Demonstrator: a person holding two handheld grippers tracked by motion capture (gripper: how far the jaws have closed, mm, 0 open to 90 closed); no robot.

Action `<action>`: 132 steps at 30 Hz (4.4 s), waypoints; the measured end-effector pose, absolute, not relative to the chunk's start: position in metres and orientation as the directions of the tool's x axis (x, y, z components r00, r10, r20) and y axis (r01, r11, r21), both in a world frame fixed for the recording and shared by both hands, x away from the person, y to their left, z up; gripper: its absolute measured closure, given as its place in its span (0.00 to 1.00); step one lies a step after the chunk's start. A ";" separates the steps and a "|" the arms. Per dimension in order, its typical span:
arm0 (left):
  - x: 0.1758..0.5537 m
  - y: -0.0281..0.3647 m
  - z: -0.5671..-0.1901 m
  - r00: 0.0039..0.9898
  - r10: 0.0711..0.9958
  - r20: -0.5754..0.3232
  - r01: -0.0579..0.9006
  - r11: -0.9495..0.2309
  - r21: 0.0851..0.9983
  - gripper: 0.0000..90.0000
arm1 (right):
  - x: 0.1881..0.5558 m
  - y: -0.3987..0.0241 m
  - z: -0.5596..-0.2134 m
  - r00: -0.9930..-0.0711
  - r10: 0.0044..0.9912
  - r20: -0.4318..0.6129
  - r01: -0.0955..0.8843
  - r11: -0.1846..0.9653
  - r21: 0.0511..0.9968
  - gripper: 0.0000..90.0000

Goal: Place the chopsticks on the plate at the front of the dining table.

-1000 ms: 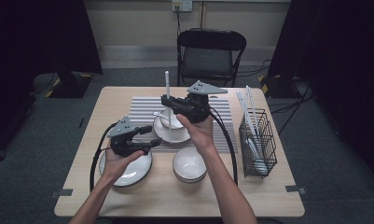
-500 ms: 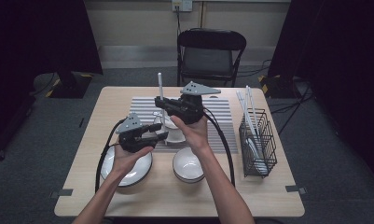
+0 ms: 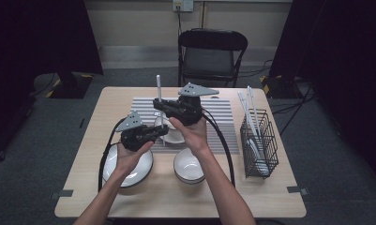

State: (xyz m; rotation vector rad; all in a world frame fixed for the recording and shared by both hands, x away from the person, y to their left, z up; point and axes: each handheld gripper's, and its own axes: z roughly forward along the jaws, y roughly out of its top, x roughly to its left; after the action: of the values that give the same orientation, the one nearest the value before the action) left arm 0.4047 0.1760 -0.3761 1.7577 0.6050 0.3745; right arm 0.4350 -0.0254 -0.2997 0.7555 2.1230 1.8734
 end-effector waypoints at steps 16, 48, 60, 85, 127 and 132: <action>0.401 0.191 -0.377 0.829 0.554 -0.076 0.222 -0.201 0.954 0.96 | 0.437 -0.025 -0.308 -0.842 0.518 0.152 0.225 0.081 0.971 0.70; 0.395 0.215 -0.395 0.813 0.575 -0.093 0.269 -0.228 0.936 0.96 | 0.443 -0.019 -0.332 -0.822 0.551 0.140 0.253 0.133 0.958 0.39; 0.396 0.217 -0.396 0.812 0.574 -0.109 0.279 -0.217 0.936 0.96 | 0.446 -0.027 -0.334 -0.800 0.586 0.130 0.261 0.145 0.954 0.37; 0.398 0.223 -0.398 0.809 0.576 -0.117 0.284 -0.208 0.936 0.96 | 0.453 -0.039 -0.348 -0.754 0.643 0.131 0.294 0.152 0.944 0.37; 0.400 0.224 -0.399 0.810 0.575 -0.114 0.284 -0.215 0.934 0.96 | 0.454 -0.046 -0.354 -0.735 0.663 0.141 0.314 0.149 0.938 0.33; 0.401 0.223 -0.400 0.808 0.577 -0.119 0.289 -0.214 0.933 0.96 | 0.451 -0.045 -0.350 -0.732 0.671 0.123 0.292 0.144 0.946 0.34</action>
State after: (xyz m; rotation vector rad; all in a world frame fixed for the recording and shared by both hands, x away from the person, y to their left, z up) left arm 0.4006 0.2233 -0.4005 1.8113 0.6642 0.3023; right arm 0.4515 -0.0454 -0.3501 0.9279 2.0994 1.6136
